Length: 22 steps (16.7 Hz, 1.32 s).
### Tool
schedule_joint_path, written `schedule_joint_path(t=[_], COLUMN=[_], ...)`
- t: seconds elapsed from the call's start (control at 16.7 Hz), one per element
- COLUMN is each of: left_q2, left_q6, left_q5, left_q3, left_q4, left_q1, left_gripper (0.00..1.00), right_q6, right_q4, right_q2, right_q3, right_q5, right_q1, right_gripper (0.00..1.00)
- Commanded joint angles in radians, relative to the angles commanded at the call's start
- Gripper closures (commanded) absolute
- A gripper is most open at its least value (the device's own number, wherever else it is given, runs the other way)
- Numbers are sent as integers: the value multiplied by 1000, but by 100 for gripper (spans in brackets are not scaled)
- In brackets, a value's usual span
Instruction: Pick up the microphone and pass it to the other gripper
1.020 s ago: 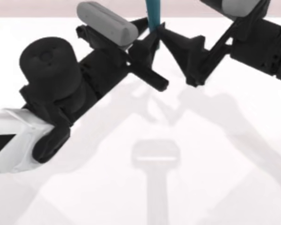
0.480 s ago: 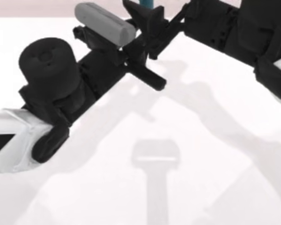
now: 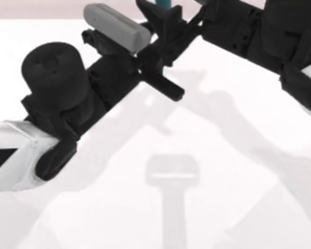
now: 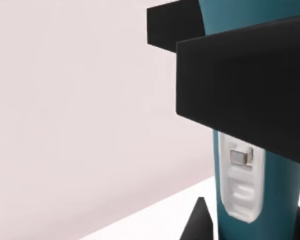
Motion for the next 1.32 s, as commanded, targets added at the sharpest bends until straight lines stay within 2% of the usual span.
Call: schedule_joint_path(t=[0.42, 0.96, 1.32], left_q2=[0, 0, 0], left_q6=[0, 0, 0], left_q5=[0, 0, 0], left_q3=[0, 0, 0], left_q4=[0, 0, 0], left_q1=[0, 0, 0], left_gripper=[100, 100, 55], right_q6=[0, 0, 0], right_q4=[0, 0, 0], right_q2=[0, 0, 0], right_q3=[0, 0, 0], right_q5=[0, 0, 0], right_q1=[0, 0, 0], right_gripper=[98, 100, 100])
